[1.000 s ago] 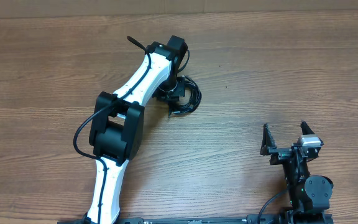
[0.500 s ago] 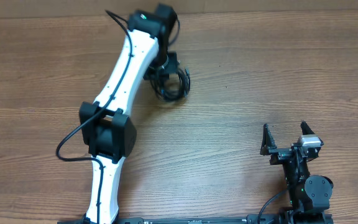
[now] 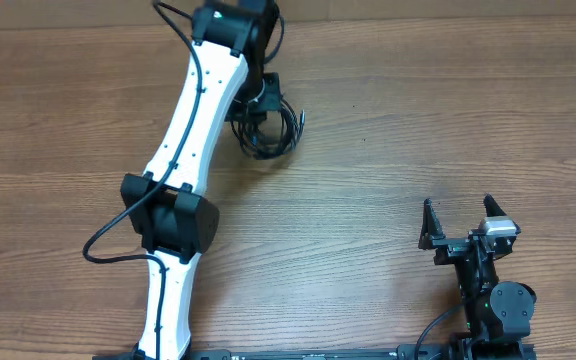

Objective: Untangle cables

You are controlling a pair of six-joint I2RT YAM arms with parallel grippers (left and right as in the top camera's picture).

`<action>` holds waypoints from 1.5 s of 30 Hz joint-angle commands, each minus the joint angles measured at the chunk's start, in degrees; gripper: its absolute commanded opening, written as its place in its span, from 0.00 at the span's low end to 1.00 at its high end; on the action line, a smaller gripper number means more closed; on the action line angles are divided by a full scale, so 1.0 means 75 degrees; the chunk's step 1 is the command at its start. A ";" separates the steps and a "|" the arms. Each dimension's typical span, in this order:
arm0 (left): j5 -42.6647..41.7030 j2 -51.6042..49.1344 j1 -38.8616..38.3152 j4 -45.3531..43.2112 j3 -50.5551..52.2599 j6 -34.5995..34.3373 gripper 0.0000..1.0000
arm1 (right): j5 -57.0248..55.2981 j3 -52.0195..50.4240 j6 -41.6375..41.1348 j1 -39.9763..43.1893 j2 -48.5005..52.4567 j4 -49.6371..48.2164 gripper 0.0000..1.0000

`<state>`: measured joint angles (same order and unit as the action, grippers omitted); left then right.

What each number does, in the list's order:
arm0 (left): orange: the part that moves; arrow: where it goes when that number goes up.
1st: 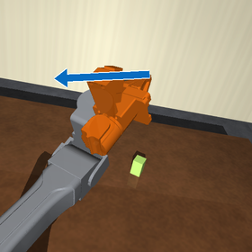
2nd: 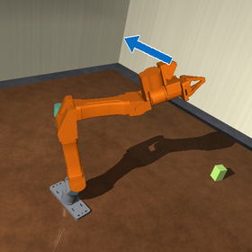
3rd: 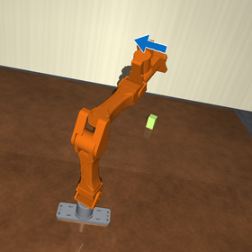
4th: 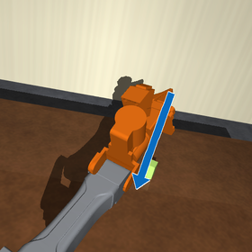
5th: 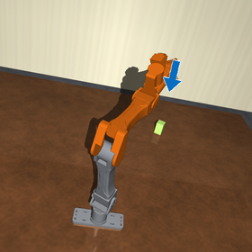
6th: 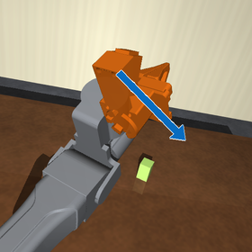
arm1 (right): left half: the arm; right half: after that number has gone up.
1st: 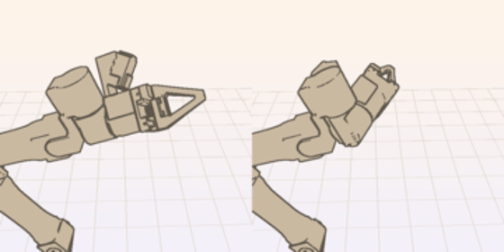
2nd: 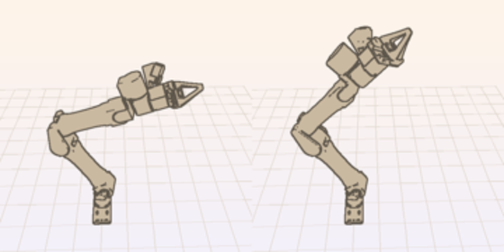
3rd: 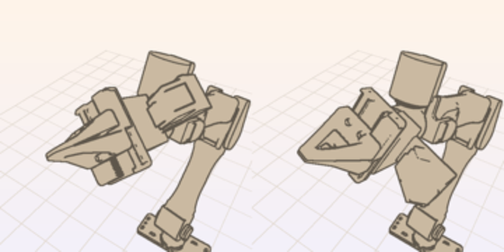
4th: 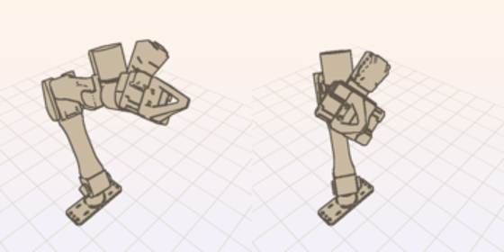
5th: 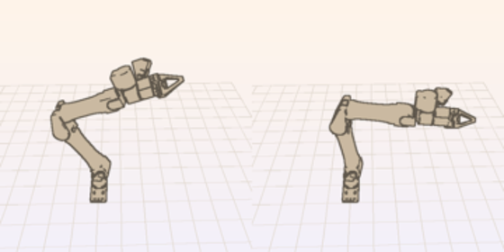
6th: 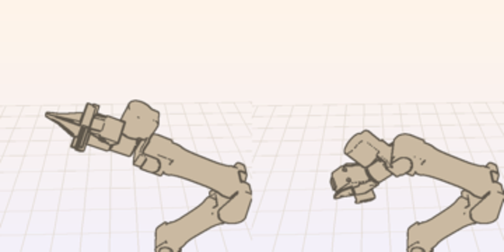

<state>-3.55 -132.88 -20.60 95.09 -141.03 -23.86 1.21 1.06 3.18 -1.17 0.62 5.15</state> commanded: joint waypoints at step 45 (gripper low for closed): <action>-0.1623 0.0166 -0.0044 0.0233 0.0140 0.0615 0.31 | -0.0038 -0.0079 -0.0044 -0.0020 -0.0061 -0.0041 1.00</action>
<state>-11.81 -132.88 -21.04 96.66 -140.09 -21.43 1.21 1.06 3.20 -1.17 0.62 5.15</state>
